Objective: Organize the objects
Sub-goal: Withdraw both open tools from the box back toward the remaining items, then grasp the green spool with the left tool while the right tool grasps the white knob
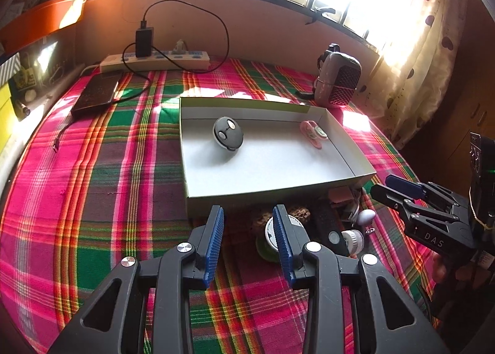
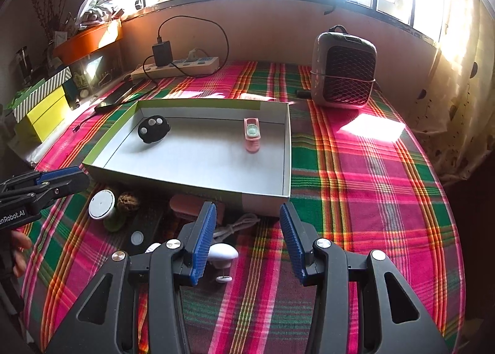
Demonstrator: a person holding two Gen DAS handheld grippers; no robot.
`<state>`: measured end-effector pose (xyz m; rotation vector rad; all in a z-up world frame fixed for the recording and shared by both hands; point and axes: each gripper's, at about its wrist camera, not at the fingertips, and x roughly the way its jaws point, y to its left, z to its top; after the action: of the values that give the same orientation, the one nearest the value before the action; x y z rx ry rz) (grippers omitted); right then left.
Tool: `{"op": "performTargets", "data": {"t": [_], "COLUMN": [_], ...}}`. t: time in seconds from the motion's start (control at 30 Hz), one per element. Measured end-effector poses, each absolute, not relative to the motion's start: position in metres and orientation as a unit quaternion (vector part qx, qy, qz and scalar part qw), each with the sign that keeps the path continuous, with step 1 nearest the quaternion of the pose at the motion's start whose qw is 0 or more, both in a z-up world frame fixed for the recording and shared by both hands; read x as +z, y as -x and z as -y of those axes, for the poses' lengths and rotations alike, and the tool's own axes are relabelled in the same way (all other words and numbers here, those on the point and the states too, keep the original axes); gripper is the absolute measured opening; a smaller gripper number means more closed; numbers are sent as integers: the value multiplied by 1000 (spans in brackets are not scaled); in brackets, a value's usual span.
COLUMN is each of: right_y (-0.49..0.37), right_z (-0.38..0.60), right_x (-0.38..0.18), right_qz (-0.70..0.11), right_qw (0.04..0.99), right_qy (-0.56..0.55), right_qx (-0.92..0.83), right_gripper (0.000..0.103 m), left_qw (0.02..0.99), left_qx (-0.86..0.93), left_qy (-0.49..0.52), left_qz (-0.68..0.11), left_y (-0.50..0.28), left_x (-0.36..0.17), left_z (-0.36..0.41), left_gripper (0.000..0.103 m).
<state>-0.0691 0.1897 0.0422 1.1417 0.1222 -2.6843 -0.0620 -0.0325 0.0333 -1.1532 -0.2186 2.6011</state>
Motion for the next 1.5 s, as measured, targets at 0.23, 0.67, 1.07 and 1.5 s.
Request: {"op": "performTargets", "data": {"t": [0.23, 0.67, 1.07, 1.5], "right_y": [56, 44, 46, 56], "right_z": [-198, -194, -185, -178], "right_x": [36, 22, 14, 10], "right_qz": [-29, -34, -49, -62], "right_qw": [109, 129, 145, 147], "right_qy": [-393, -408, -418, -428], "right_qx": [-913, -903, -896, -890], "right_gripper": [45, 45, 45, 46], "left_qw": [163, 171, 169, 142], "left_qx": [896, 890, 888, 890], "left_qy": [405, 417, 425, 431], "left_qz": [83, 64, 43, 38], "left_y": [53, 51, 56, 63], "left_x": [31, 26, 25, 24], "left_z": [27, 13, -4, -9], "left_gripper": [35, 35, 35, 35]}}
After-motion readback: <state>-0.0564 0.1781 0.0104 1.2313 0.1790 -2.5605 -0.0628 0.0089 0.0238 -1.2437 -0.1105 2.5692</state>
